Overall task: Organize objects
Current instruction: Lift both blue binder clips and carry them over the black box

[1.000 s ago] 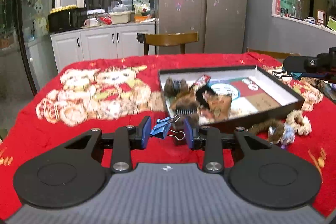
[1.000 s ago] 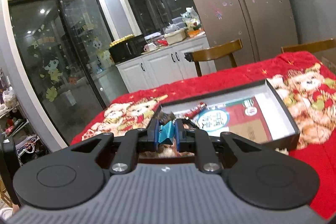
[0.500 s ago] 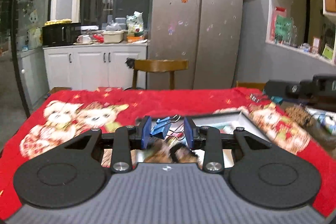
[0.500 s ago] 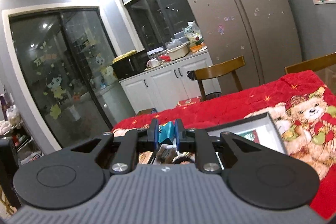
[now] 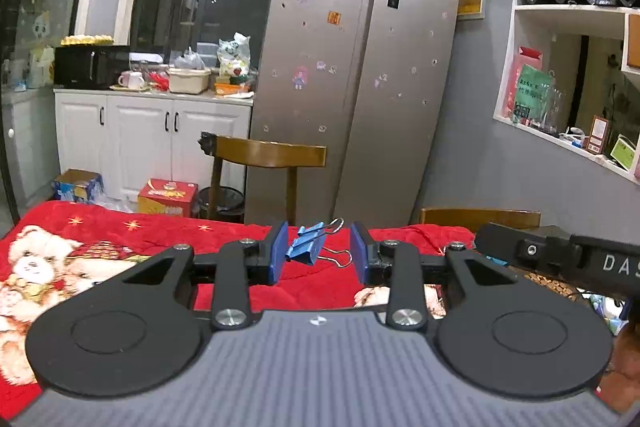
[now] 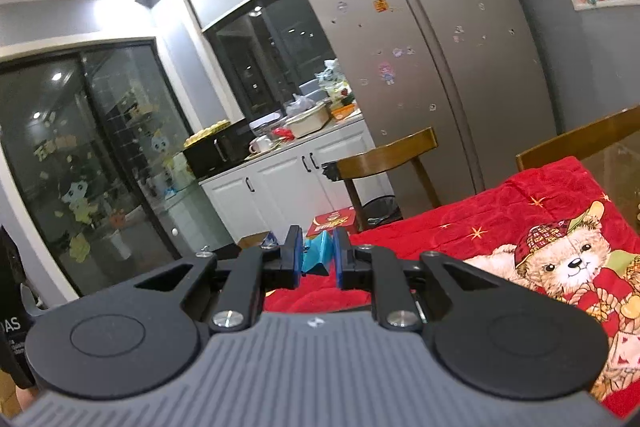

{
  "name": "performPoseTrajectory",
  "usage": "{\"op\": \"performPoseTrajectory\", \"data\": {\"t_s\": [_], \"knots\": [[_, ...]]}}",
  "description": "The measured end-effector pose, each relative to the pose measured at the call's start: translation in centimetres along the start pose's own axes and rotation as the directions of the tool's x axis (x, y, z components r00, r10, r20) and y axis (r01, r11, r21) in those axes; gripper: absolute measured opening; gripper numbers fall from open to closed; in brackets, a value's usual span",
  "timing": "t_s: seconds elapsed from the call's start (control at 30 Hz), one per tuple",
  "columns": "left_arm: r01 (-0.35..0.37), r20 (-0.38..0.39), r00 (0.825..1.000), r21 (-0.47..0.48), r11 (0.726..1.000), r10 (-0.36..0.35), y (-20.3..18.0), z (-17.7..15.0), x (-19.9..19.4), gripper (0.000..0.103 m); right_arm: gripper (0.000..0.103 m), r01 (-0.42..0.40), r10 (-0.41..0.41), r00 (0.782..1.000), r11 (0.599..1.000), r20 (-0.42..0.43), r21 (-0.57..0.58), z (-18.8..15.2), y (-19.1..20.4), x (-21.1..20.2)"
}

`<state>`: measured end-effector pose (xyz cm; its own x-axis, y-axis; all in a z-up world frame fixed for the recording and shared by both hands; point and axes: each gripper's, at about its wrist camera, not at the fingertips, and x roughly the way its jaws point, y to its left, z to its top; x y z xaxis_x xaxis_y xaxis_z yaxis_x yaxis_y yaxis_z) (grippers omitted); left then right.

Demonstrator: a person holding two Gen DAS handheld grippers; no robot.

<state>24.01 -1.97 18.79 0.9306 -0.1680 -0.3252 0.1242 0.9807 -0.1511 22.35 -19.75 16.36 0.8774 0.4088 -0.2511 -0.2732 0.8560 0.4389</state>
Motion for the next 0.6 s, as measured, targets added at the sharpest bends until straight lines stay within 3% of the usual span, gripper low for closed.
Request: {"op": "performPoseTrajectory", "data": {"t_s": [0.23, 0.37, 0.6], "knots": [[-0.002, -0.08, 0.997, -0.04, 0.999, -0.001, -0.5, -1.1, 6.4, 0.039, 0.018, 0.008, -0.007, 0.999, 0.999, -0.032, 0.045, -0.3, -3.7, 3.7], [-0.017, -0.114, 0.993, -0.017, 1.0, 0.015, -0.6, -2.8, 9.2, 0.039, 0.018, 0.022, -0.019, 0.998, 0.999, -0.066, 0.043, -1.2, -5.1, 5.4], [-0.014, -0.211, 0.977, -0.011, 1.0, 0.011, 0.6, -5.2, 13.1, 0.039, 0.018, 0.097, -0.09, 0.986, 0.994, -0.138, 0.051, -2.8, -7.0, 8.2]]}}
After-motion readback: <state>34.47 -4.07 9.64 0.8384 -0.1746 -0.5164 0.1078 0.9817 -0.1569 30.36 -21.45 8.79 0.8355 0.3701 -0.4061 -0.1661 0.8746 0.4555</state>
